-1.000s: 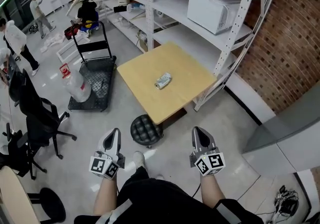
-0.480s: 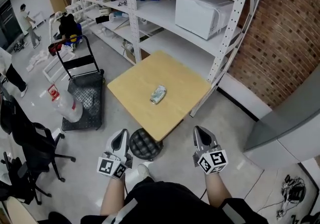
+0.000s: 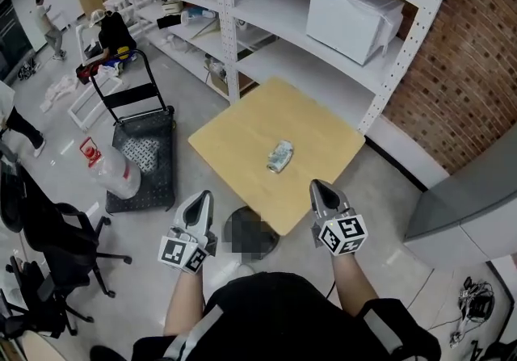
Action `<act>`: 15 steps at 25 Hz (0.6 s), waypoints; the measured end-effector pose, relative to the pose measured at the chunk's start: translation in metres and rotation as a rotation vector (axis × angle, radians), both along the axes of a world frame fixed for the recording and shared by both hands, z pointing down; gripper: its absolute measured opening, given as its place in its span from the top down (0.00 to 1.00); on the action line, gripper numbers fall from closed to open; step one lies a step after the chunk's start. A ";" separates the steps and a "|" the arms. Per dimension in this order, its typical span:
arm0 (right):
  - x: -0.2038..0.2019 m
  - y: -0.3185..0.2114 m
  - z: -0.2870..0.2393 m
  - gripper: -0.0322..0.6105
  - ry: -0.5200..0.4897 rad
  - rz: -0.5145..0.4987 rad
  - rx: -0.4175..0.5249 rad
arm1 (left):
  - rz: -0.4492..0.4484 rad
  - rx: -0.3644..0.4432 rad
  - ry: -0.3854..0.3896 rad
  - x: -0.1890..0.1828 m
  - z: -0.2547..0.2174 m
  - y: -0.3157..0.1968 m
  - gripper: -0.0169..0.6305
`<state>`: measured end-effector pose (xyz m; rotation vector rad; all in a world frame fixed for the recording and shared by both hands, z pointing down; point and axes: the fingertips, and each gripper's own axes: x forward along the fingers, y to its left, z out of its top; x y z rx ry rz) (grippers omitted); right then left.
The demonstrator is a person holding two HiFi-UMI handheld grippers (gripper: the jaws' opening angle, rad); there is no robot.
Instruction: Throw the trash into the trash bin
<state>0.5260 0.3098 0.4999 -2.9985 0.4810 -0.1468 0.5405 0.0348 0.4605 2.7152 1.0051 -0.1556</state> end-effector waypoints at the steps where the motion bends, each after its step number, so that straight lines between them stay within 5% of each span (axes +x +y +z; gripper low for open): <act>1: 0.010 -0.006 0.004 0.94 -0.008 -0.001 -0.003 | 0.005 -0.007 -0.006 0.006 0.002 -0.006 0.97; 10: 0.061 -0.043 0.032 0.94 -0.055 -0.046 -0.098 | 0.047 0.007 -0.036 0.036 0.026 -0.038 0.97; 15: 0.071 -0.047 0.061 0.80 -0.126 -0.143 -0.219 | 0.088 0.024 -0.064 0.037 0.041 -0.022 0.97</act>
